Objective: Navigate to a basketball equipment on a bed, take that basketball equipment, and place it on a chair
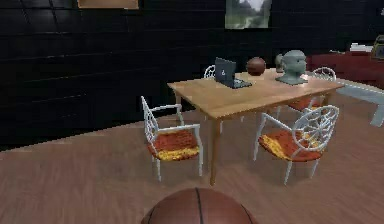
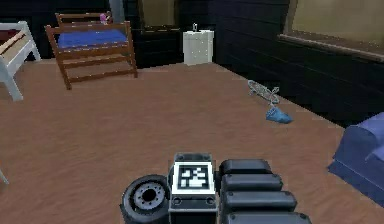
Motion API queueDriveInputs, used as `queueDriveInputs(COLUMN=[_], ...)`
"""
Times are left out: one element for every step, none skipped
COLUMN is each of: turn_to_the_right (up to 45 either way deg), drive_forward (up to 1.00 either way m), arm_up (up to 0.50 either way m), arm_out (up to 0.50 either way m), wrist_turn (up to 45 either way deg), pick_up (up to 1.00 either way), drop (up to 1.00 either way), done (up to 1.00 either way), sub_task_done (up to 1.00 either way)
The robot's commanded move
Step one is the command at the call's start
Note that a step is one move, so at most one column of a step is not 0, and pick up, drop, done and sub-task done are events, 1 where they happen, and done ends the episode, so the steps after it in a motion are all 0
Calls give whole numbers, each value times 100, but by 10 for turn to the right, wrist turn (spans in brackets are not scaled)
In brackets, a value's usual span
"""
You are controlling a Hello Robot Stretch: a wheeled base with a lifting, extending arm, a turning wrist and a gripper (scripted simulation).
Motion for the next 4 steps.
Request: queueDriveInputs(turn_to_the_right=[-240, 0, -60, 0], drive_forward=[0, 100, 0, 70], arm_up=[0, 0, 0, 0], arm_out=[0, 0, 0, 0], wrist_turn=[0, 0, 0, 0], pick_up=[0, 0, 0, 0], drop=[0, 0, 0, 0], done=[0, 0, 0, 0], sub_task_done=[0, 0, 0, 0])
